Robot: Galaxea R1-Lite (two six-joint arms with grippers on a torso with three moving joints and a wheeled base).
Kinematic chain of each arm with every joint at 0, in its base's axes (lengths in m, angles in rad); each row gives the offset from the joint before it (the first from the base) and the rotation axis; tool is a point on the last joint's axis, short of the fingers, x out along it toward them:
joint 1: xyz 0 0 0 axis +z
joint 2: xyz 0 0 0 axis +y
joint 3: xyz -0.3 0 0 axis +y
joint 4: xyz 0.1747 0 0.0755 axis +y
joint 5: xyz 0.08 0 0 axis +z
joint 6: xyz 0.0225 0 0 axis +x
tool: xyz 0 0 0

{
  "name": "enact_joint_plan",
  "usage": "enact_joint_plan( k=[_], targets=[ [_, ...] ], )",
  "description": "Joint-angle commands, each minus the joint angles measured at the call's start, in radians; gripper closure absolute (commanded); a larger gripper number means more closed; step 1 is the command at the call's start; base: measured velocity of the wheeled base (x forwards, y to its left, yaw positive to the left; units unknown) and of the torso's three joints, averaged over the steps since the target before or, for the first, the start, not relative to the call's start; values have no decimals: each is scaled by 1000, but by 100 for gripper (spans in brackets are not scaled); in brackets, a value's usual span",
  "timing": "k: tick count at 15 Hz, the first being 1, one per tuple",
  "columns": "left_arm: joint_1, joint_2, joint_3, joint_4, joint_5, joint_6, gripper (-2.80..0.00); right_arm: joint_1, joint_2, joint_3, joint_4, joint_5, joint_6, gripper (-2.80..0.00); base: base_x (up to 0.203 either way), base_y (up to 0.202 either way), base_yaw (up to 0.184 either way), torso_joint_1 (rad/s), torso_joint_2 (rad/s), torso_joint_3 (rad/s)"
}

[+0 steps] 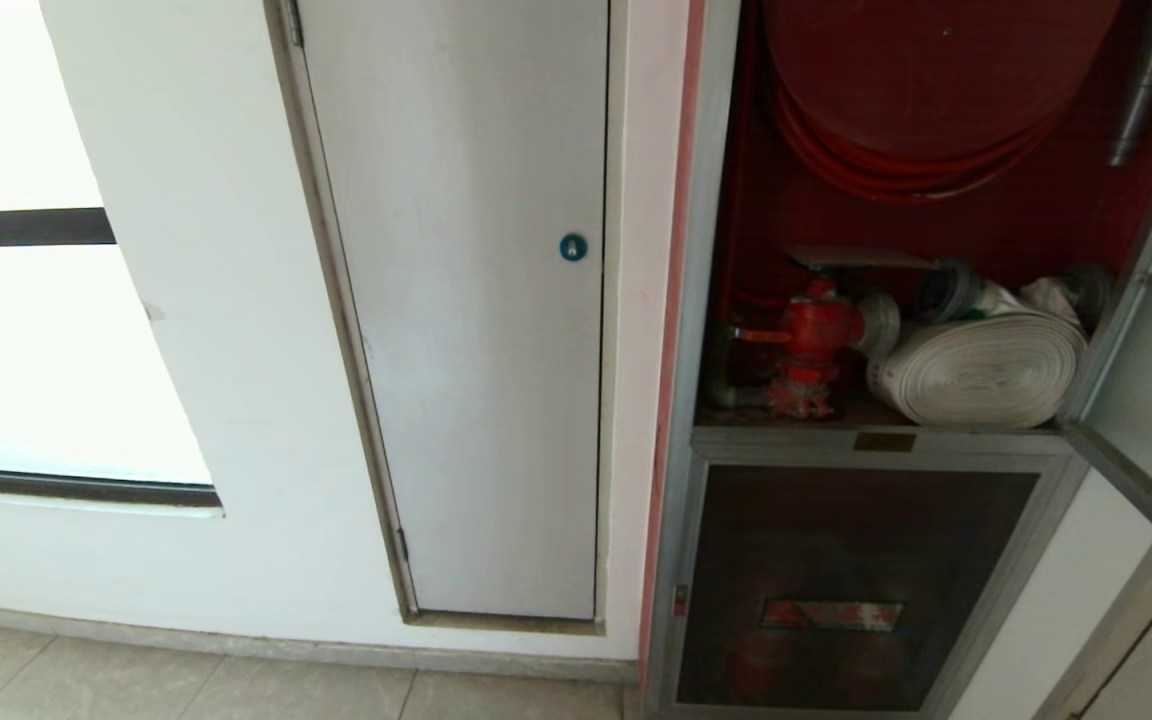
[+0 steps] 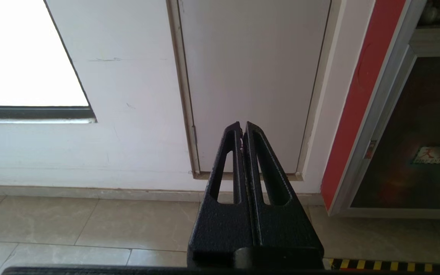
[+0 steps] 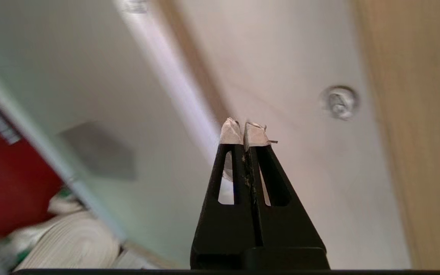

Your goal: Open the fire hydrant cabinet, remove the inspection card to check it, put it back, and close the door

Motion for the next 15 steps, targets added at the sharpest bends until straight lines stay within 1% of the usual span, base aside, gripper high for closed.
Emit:
enact_joint_plan(
  k=[1, 3, 4, 5, 6, 10, 12, 15],
  targets=[
    [0, 0, 0, 0, 0, 0, 0, -106, 33, 9, -11, 65, 20, 0, 0, 0, 0, 0, 0, 0],
    [0, 0, 0, 0, 0, 0, 0, -202, 71, 11, -46, 145, 39, 0, 0, 0, 0, 0, 0, 0],
    [0, 0, 0, 0, 0, 0, 0, -260, 97, 12, -63, 196, 47, 0, 0, 0, 0, 0, 0, 0],
    [0, 0, 0, 0, 0, 0, 0, -308, 125, 14, -74, 268, 54, 0, 0, 0, 0, 0, 0, 0],
    [0, 0, 0, 0, 0, 0, 0, -329, 147, 15, -79, 310, 58, 0, 0, 0, 0, 0, 0, 0],
    [0, 0, 0, 0, 0, 0, 0, -333, 187, 17, -83, 331, 51, 0, 0, 0, 0, 0, 0, 0],
    [0, 0, 0, 0, 0, 0, 0, -297, 200, 25, -82, 355, 41, 0, 0, 0, 0, 0, 0, 0],
    [0, 0, 0, 0, 0, 0, 0, -242, 198, 65, -83, 356, 38, 0, 0, 0, 0, 0, 0, 0]
  ],
)
